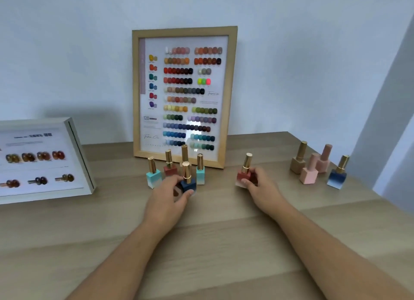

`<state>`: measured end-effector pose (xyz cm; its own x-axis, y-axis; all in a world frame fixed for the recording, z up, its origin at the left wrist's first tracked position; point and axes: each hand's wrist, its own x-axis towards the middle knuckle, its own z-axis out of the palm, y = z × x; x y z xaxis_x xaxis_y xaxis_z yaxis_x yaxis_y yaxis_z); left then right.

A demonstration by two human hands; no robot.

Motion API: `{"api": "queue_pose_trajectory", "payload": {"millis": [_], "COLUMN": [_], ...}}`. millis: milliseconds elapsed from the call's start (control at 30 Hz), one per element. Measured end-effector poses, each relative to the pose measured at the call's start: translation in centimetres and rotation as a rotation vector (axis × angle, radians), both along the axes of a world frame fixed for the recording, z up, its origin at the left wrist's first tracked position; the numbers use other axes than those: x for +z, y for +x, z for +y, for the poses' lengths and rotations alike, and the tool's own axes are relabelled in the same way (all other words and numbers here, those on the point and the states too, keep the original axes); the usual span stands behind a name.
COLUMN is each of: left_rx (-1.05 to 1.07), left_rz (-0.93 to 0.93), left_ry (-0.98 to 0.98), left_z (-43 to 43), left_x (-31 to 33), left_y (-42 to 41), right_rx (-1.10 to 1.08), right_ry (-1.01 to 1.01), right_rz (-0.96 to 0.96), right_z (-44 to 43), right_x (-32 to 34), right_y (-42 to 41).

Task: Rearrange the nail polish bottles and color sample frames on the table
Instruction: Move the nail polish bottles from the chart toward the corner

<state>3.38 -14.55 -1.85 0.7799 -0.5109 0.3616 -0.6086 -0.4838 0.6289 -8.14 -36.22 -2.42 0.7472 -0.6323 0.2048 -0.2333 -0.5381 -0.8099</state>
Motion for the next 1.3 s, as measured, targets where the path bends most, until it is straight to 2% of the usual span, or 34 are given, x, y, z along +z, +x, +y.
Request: {"api": "queue_pose_trajectory", "payload": {"millis": [100, 400, 567, 733, 833, 1000, 1133, 1200, 1300], "left_rx": [-0.144, -0.386, -0.431, -0.449, -0.433, -0.415, -0.425, -0.397, -0.333], "left_rz": [-0.067, 0.051, 0.125, 0.166, 0.150, 0.232, 0.178, 0.072, -0.041], "left_ry": [-0.023, -0.072, -0.043, -0.038, -0.004, -0.061, -0.051, -0.070, -0.137], "left_z": [-2.8, -16.5, -21.7, -24.5, -24.9, -23.5, -20.0, -17.4, -13.0], "left_x": [0.6, 1.4, 0.3, -0.7, -0.8, -0.7, -0.5, -0.1, 1.0], "left_y": [-2.8, -10.1, -12.7, -14.3, -14.5, -14.3, -13.4, -12.2, -9.8], "right_rx": [-0.033, -0.281, -0.396, -0.391, -0.393, -0.409, -0.533, -0.581, -0.551], "right_ry": [-0.058, -0.074, -0.089, -0.072, -0.066, -0.063, -0.058, -0.140, -0.346], "right_rz": [0.011, 0.034, 0.046, 0.059, 0.058, 0.033, -0.149, -0.261, -0.314], "right_z": [-2.3, -8.6, -11.0, -12.0, -12.2, -12.1, -11.4, -10.8, -8.9], "right_x": [0.1, 0.2, 0.2, -0.3, -0.5, -0.5, 0.2, 0.4, 0.9], "right_y": [-5.0, -15.8, -18.1, -17.9, -17.8, -17.9, -18.6, -19.1, -18.8]}}
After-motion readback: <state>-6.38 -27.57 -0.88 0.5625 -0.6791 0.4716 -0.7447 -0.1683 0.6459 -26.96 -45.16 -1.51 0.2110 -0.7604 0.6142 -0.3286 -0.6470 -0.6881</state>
